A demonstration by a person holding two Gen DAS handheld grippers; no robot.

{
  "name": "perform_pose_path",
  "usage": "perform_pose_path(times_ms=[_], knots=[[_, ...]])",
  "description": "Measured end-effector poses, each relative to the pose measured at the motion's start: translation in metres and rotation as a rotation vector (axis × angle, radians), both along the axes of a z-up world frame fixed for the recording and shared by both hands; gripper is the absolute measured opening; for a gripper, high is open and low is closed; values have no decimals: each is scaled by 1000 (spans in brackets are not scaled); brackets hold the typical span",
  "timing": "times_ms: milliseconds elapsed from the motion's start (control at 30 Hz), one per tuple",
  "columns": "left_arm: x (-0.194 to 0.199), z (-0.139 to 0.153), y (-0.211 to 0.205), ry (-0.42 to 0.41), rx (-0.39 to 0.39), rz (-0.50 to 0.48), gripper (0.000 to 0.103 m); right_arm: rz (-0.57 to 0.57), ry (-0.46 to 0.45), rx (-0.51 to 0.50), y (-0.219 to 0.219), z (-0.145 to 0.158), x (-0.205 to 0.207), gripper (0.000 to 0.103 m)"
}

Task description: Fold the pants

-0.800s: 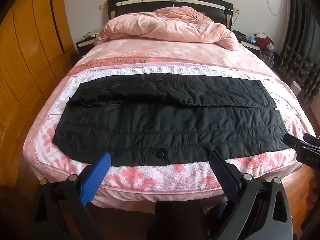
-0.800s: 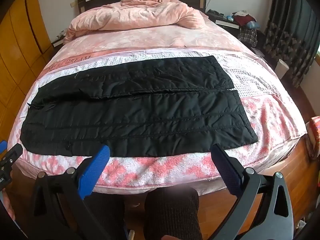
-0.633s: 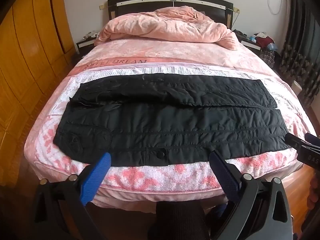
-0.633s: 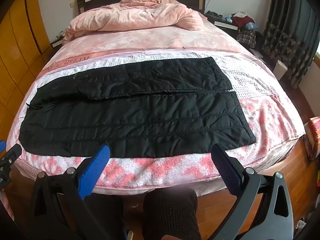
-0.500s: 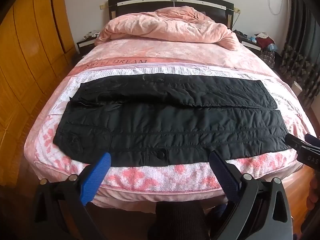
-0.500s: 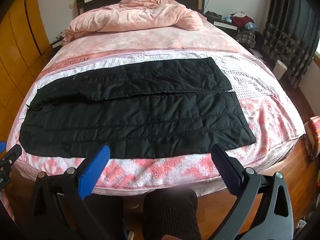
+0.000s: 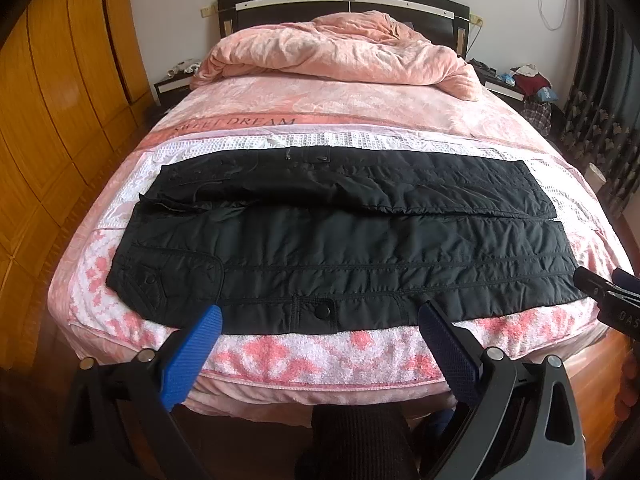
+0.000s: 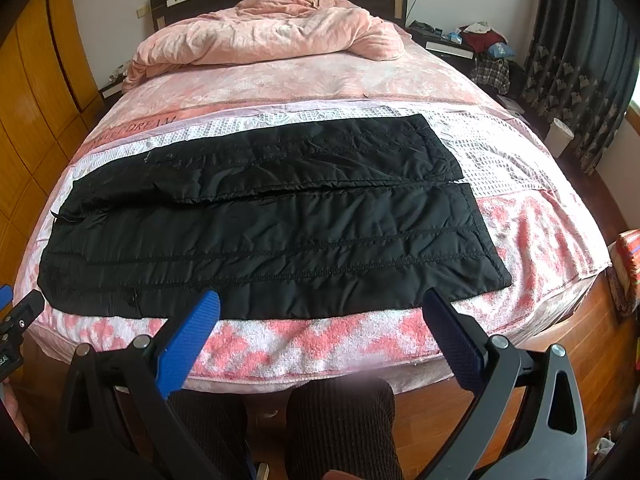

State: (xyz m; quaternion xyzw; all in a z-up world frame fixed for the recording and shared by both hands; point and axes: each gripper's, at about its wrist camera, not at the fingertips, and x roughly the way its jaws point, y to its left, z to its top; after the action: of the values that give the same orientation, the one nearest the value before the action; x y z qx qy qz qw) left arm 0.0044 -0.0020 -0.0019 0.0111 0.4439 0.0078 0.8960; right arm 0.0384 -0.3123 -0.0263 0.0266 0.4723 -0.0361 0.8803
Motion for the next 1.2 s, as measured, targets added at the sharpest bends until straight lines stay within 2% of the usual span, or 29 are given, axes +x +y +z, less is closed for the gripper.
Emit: perform_pose_path(times_ms=[1200], knots=[[1,-3,0,3,3,-1,99,-10,8,3,-8,-7,6,101]])
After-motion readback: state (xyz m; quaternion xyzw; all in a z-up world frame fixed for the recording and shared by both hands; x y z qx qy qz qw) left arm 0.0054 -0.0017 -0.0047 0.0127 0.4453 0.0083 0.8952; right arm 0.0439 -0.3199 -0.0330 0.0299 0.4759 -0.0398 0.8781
